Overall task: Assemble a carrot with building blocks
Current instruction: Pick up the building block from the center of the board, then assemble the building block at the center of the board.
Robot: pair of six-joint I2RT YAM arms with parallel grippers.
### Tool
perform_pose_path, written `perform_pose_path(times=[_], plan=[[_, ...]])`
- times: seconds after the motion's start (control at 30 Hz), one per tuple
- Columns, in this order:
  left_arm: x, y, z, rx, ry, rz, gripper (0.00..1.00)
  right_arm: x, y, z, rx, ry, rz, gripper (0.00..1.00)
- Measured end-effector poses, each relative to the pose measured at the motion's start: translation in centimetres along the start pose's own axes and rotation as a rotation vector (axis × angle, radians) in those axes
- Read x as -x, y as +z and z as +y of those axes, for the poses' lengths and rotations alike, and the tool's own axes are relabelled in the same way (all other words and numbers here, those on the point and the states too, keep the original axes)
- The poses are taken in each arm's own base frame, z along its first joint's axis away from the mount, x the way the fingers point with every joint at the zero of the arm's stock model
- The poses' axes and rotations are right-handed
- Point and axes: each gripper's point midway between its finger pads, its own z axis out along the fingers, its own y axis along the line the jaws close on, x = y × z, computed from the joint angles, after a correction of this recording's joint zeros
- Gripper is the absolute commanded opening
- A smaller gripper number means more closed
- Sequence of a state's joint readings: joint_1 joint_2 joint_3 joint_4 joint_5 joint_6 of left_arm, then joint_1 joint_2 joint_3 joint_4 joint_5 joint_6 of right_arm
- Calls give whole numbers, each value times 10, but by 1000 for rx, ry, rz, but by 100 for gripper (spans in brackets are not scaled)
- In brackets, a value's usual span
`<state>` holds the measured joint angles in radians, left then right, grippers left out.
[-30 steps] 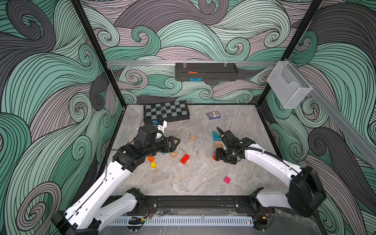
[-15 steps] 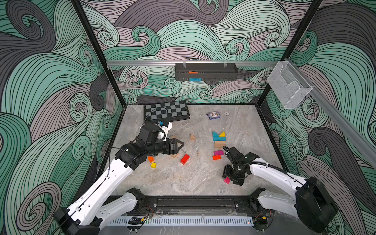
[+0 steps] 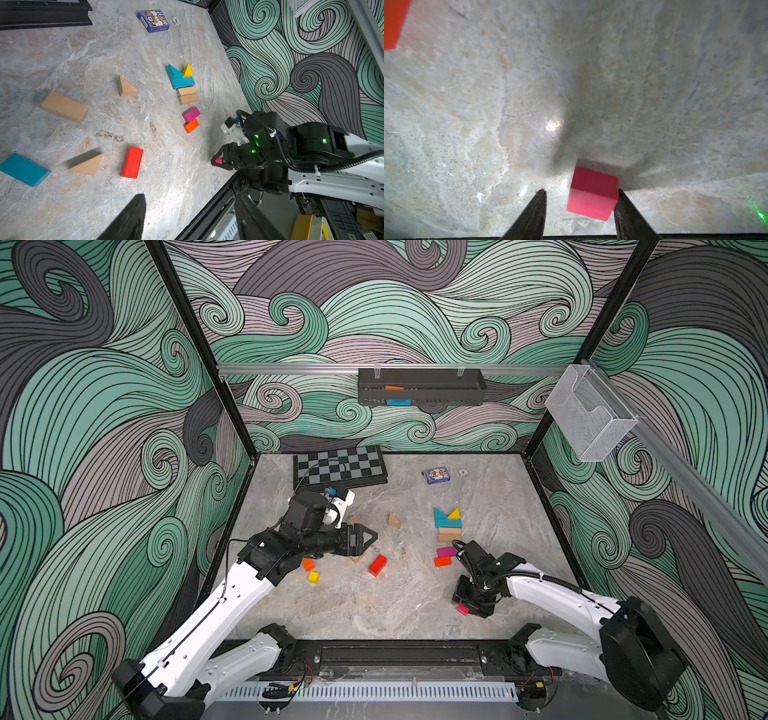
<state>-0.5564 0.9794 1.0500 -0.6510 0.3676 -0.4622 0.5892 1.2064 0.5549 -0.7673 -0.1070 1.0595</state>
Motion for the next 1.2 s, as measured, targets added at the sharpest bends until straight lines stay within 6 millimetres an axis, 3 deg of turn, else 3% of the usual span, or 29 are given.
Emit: perform_pose_path(times=[0.07, 0.17, 0.27, 0.43, 0.8, 1.2], plan=[[0, 0, 0, 0, 1, 0, 68, -1, 2, -1, -10, -2, 6, 46], [0, 0, 0, 0, 3, 0, 68, -2, 4, -2, -24, -12, 12, 21], [0, 0, 0, 1, 3, -1, 68, 1, 3, 0, -27, -23, 5, 16], [1, 0, 1, 6, 6, -3, 68, 12, -2, 11, -52, -87, -20, 15], [5, -1, 8, 33, -2, -22, 68, 60, -11, 70, -101, -361, -90, 15], [14, -5, 8, 44, 0, -52, 68, 79, 1, 75, -137, -435, -108, 15]])
